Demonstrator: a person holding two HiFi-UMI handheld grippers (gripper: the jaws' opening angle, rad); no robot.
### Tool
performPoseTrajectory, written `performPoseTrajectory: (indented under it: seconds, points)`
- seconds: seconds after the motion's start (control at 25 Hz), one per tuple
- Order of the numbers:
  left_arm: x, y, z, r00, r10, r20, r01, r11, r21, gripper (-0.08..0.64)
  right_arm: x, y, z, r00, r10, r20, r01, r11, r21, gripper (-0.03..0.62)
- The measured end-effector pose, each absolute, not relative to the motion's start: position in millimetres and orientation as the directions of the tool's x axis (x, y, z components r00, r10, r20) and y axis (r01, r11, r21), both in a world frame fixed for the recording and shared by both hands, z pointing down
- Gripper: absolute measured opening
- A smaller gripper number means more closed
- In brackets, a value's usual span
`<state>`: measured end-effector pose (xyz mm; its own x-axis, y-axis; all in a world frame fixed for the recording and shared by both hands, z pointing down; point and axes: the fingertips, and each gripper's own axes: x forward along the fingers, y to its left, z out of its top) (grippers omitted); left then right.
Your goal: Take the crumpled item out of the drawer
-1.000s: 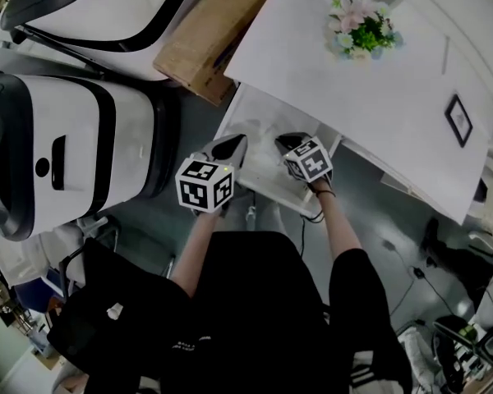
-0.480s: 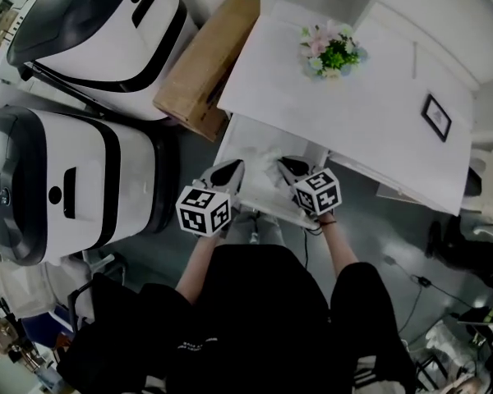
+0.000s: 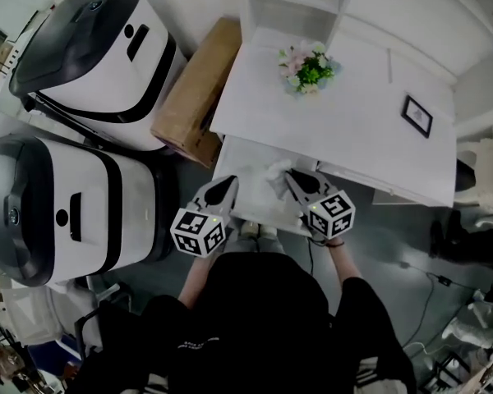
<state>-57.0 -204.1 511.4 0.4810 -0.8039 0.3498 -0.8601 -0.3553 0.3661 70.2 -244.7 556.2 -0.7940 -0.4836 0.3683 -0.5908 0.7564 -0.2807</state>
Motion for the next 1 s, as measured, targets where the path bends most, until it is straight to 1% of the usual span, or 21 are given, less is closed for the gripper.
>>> performPoseTrajectory:
  seconds: [0.24,0.72,1.0]
  points:
    - [-53,-206,481,0.491,-0.827,0.275,-0.856,-0.398,0.331,-0.003,84,-244,516,-0.791,-0.553,0.262,-0.611,0.736,-0.292,0.015]
    - [-60,-201,425,0.473,-0.867,0.155,-0.863,-0.421,0.278,-0.003,108,-243,436,-0.758,-0.647,0.076,-0.638,0.713,-0.29,0.015]
    - [-69,-200,393,0.446,-0.891,0.086,-0.881,-0.419,0.221,-0.003,119,-241,393,-0.719,-0.695,-0.019,-0.67,0.7,-0.246,0.015]
